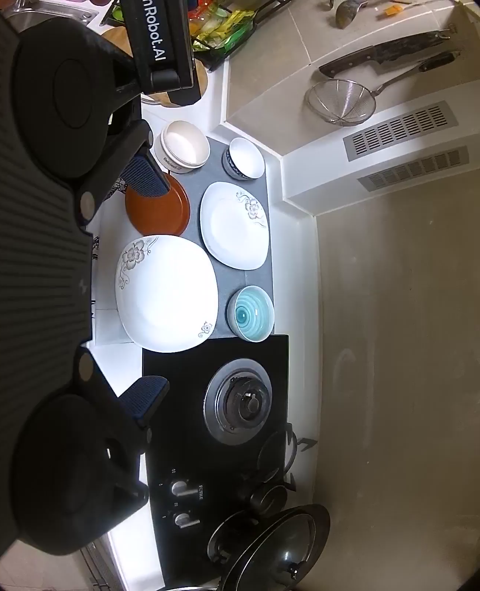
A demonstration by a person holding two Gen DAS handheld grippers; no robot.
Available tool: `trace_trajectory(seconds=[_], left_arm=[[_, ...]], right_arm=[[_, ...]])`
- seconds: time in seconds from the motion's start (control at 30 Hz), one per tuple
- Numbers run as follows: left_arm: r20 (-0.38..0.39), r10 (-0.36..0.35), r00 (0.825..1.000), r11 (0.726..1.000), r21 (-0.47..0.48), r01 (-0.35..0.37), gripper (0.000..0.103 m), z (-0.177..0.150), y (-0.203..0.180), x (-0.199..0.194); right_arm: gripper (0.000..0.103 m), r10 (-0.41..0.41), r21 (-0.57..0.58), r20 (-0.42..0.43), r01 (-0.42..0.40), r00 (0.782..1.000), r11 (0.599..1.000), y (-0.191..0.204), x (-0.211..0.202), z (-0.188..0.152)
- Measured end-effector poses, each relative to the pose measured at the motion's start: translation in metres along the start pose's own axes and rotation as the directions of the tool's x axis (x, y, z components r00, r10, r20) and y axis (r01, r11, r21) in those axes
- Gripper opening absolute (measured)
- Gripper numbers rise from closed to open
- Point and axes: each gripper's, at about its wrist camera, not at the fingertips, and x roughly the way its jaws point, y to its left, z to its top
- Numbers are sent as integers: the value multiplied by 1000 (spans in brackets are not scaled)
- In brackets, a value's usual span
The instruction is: Organize plates and bowls
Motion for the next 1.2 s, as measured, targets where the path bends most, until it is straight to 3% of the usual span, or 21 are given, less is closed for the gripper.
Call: trace_trajectory(seconds=[0.57,0.87,1.2], left_arm=[[15,-37,999,999,15,37,103,-5,5,0],[17,-33,999,999,1,33,103,-12,12,-3],[-1,-27,1000,1000,-11,27,103,-16,19,0]], right_arm=[[103,-29,-13,14,29,999,999,8,-8,2],[103,-4,-20,34,5,999,1000,12,-9,-3],[103,0,-32,-11,-1,1000,999,19,-5,-6]])
